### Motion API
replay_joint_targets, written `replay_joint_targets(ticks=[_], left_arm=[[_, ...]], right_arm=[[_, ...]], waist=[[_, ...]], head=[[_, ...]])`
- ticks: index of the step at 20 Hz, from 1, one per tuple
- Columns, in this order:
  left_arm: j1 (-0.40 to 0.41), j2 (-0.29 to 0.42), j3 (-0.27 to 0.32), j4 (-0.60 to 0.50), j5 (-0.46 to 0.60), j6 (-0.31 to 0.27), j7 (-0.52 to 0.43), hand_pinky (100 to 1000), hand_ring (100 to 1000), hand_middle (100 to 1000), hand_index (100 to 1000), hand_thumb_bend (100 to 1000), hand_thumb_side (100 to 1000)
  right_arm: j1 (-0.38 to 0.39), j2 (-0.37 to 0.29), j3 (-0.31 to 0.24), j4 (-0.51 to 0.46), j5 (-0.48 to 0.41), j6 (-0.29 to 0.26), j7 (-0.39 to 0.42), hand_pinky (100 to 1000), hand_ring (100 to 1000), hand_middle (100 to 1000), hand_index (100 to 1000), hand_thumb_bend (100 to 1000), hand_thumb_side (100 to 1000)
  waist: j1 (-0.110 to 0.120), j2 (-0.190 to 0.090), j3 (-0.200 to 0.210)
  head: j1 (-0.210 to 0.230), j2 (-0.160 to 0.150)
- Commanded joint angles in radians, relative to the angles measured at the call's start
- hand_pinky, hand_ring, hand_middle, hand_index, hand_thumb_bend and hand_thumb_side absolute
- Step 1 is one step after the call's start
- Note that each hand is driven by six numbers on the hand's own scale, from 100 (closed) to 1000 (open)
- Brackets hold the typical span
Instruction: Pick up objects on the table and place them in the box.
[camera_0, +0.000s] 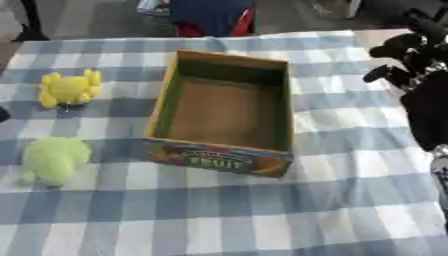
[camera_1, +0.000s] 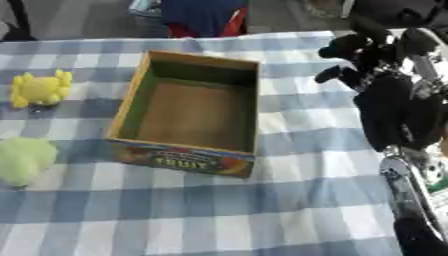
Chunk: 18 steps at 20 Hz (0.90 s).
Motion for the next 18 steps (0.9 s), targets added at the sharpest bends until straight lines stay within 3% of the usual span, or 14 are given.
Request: replay_joint_targets(ticks=[1, 8, 18], left_arm=[[-0.023, 0.059, -0.022, -0.014, -0.012, 0.006, -0.076, 469, 795, 775, 937, 832, 909], [-0.042, 0.06, -0.066, -0.014, -0.005, 0.005, -0.256, 533, 858, 838, 976, 835, 891], [-0.076, 0.04, -0.126, 0.01, 0.086, 0.051, -0.375, 562, 883, 864, 1000, 838, 807]], right_arm=[[-0.005, -0.025, -0.003, -0.021, 0.002, -0.002, 0.002, 554, 731, 661, 848, 100, 1000], [-0.003, -0.023, 0.0, -0.021, 0.008, 0.005, 0.006, 554, 733, 660, 848, 100, 1000], [-0.002, -0.019, 0.005, -0.021, 0.017, 0.012, 0.013, 552, 734, 659, 847, 100, 1000]], waist=[[0.001, -0.019, -0.002], [0.002, -0.019, -0.001], [0.004, -0.015, -0.005]], head=[[0.002, -0.002], [0.013, -0.007], [0.028, -0.017]])
